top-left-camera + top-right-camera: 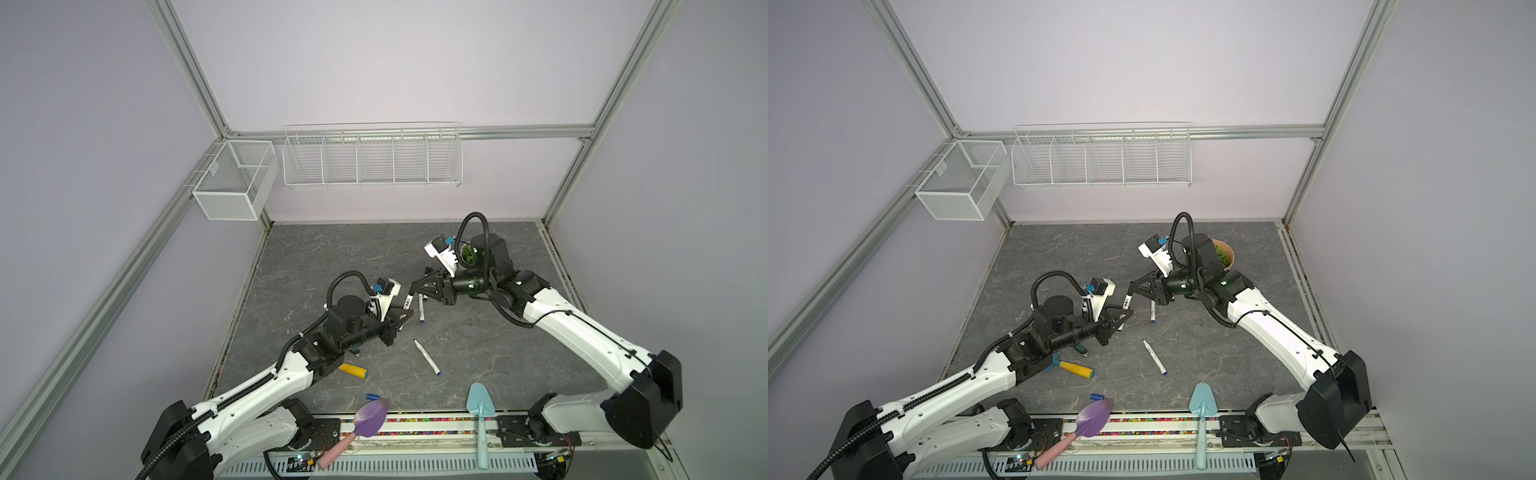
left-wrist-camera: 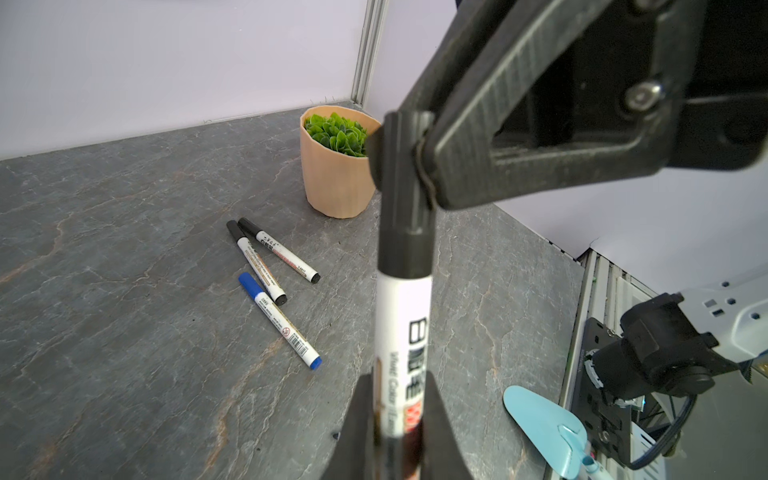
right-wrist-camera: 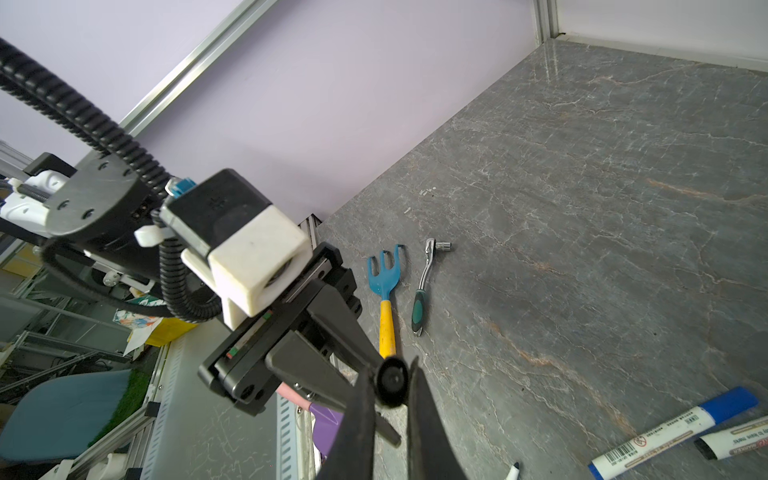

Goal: Insert the pens into the pen caps

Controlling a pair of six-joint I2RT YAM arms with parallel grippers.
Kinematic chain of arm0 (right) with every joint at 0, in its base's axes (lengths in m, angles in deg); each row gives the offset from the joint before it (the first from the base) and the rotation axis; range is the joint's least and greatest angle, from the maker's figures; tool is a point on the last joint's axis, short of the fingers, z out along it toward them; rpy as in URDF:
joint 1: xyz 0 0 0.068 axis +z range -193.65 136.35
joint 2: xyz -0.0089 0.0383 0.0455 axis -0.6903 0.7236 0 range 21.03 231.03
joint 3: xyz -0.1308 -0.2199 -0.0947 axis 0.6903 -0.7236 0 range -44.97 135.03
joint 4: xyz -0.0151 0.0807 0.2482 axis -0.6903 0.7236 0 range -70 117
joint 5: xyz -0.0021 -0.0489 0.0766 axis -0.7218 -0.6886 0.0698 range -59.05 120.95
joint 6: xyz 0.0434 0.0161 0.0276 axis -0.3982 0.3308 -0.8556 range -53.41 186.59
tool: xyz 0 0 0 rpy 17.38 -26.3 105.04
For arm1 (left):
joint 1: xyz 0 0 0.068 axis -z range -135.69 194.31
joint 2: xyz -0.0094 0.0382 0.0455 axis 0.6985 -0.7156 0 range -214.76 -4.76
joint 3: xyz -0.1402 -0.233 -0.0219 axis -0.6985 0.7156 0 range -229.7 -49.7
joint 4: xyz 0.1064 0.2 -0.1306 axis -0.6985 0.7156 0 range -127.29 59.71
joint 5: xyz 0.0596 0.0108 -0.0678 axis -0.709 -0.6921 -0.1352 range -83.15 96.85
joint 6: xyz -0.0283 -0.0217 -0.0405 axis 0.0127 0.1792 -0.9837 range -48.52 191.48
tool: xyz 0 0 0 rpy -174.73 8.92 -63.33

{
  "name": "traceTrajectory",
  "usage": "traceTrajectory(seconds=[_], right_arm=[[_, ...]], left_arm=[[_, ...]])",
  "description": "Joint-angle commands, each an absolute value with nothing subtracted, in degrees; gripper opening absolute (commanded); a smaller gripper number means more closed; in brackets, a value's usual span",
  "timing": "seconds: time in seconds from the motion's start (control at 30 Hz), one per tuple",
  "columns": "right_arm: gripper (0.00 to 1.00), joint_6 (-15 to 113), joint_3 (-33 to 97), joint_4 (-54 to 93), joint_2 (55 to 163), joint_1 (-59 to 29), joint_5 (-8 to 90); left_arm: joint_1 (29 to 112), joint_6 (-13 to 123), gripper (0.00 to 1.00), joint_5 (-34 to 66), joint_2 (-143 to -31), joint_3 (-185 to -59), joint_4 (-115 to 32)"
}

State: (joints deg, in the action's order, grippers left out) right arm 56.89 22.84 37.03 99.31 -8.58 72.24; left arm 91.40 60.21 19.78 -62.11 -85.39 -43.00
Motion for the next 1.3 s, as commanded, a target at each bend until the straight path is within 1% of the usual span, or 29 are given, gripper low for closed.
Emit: traceTrajectory(seconds=[0.0, 0.07, 0.27, 0.4, 0.57, 0.77, 0.93, 1.07, 1.17, 1.27], right_arm=[[0.07, 57.64, 17.77, 60.30, 102.04, -6.34, 78.84], [0.07, 58.05, 17.95, 60.96, 102.46, -5.53, 78.47], [0.07, 61.42, 19.27, 66.58, 105.45, -1.68, 73.17], [0.07, 61.86, 19.27, 67.76, 107.32, -0.76, 72.90], [0.07, 62.06, 19.84, 69.10, 109.22, -0.20, 73.05], [0.07, 62.04, 19.72, 70.42, 110.39, -0.47, 71.67], [0.07, 59.82, 19.02, 69.38, 111.13, -3.04, 72.13], [0.07, 57.29, 18.91, 66.62, 110.58, -5.78, 73.74], [0.07, 55.65, 19.43, 65.11, 109.82, -7.71, 74.49], [0.07, 54.79, 19.66, 64.10, 109.00, -9.72, 75.54]], left_arm=[[90.19, 57.80, 0.00, 8.35, -59.53, -92.78, -67.14], [90.71, 58.12, 0.00, 6.99, -59.75, -92.29, -67.19], [90.75, 59.40, 0.00, 2.14, -60.48, -91.47, -70.52], [90.58, 60.13, 0.00, -2.61, -61.57, -92.42, -74.09], [88.84, 61.17, 0.00, -1.26, -63.88, -95.69, -75.49], [87.45, 58.29, 0.00, 1.10, -64.96, -96.26, -78.37], [86.57, 53.40, 0.00, 6.61, -64.66, -96.01, -80.38], [84.16, 45.02, 0.00, 16.98, -65.50, -96.50, -83.08], [84.04, 42.37, 0.00, 22.53, -66.26, -97.54, -81.56], [84.04, 42.09, 0.00, 24.34, -66.12, -97.20, -79.72]])
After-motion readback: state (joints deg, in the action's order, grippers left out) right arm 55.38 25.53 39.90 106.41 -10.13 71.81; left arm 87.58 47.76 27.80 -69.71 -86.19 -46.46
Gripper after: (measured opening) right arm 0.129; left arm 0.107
